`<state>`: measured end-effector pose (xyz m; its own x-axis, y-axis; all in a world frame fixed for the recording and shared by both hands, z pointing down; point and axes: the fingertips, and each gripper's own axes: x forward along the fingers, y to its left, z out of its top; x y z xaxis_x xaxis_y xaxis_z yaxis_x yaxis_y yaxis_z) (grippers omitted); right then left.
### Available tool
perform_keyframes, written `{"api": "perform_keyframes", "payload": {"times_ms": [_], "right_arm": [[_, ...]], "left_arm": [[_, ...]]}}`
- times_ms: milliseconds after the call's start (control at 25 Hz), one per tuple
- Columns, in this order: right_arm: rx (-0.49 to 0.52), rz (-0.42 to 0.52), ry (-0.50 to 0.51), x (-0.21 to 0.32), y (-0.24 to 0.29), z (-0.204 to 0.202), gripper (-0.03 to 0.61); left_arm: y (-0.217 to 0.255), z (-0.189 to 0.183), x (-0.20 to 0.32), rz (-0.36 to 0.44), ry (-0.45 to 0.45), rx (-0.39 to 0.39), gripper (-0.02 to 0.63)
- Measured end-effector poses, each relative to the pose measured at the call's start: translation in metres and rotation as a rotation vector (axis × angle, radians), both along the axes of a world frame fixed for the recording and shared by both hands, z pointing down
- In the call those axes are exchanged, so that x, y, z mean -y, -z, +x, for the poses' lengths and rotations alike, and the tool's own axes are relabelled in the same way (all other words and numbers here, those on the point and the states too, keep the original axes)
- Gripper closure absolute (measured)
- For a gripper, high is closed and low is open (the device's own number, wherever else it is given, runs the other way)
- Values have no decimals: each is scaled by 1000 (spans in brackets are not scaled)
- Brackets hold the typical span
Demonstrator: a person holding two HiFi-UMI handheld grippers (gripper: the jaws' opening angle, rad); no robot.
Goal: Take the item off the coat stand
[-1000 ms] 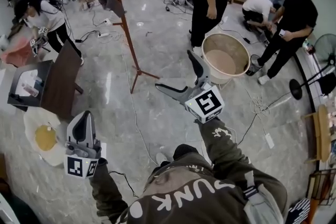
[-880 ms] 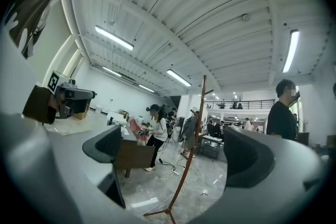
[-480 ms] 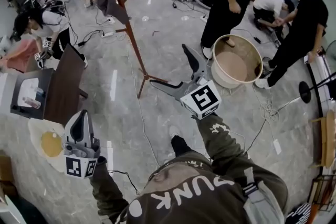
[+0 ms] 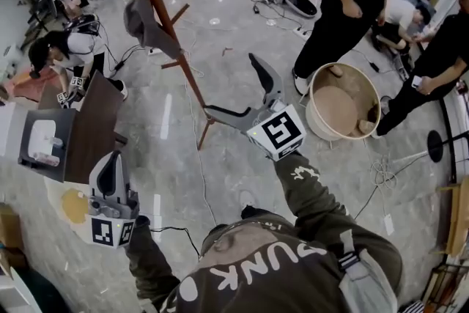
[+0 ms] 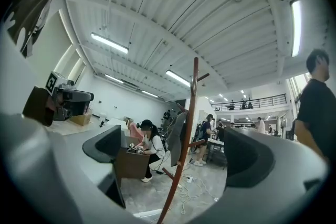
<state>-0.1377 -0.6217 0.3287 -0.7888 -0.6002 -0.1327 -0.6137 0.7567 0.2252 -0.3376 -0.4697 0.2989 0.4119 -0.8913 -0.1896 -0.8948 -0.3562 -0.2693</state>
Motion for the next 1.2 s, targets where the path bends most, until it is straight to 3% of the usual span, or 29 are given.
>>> {"api": "perform_keyframes", "payload": {"times_ms": [440, 880, 1200], "right_arm": [[14, -30, 38, 89, -8, -23, -15], [13, -27, 7, 174, 0, -93, -15], [15, -42, 44, 214, 8, -153, -15]], "left_arm": [[-5, -12, 89, -28, 23, 13, 609], [-12, -79, 193, -24, -39, -19, 609], [-19, -119, 245, -36, -61, -37, 609]]}}
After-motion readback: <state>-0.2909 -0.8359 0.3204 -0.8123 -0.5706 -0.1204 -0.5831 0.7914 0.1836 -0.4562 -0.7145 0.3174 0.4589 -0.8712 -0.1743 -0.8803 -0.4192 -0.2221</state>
